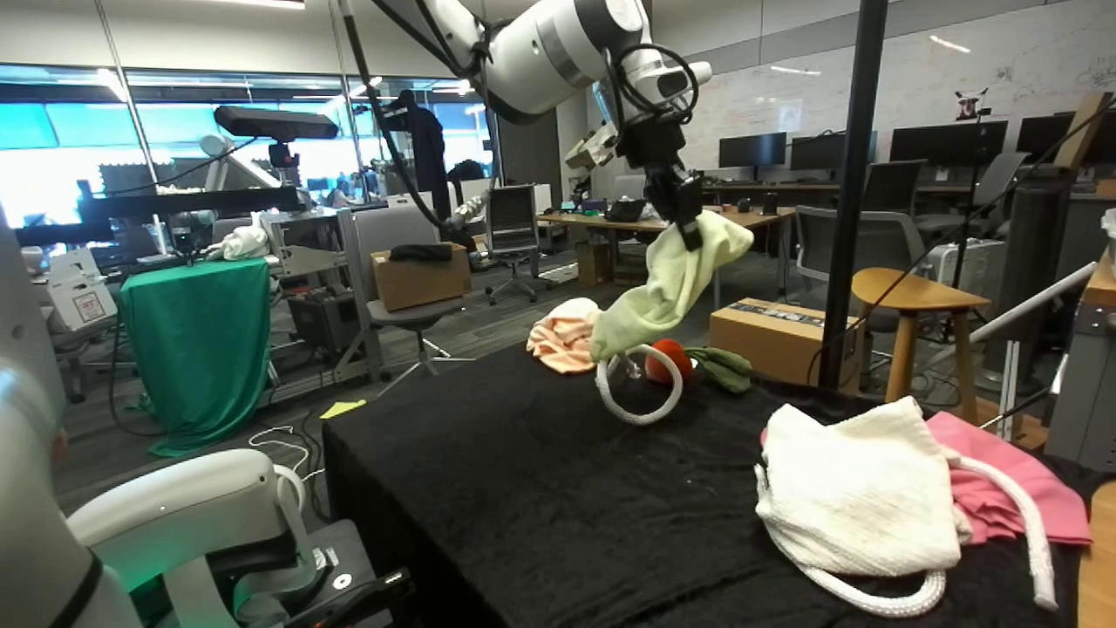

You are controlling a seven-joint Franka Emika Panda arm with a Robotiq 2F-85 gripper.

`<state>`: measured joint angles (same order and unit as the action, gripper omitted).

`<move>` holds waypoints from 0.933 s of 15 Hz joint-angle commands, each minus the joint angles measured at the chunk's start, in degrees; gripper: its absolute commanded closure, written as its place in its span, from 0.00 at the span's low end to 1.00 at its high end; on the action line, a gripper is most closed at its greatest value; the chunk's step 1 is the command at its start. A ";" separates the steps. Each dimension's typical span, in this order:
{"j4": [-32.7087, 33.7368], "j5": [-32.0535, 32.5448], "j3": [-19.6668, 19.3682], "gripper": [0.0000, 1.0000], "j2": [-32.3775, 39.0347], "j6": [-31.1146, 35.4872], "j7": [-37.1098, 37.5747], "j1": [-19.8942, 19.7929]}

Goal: Move the things on the table to the back right corner

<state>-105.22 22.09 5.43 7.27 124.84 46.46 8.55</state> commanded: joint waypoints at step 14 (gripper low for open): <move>8.67 7.61 -8.86 0.92 11.26 -2.97 15.46 0.20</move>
<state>-100.28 28.25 -2.44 15.64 124.17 59.62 8.36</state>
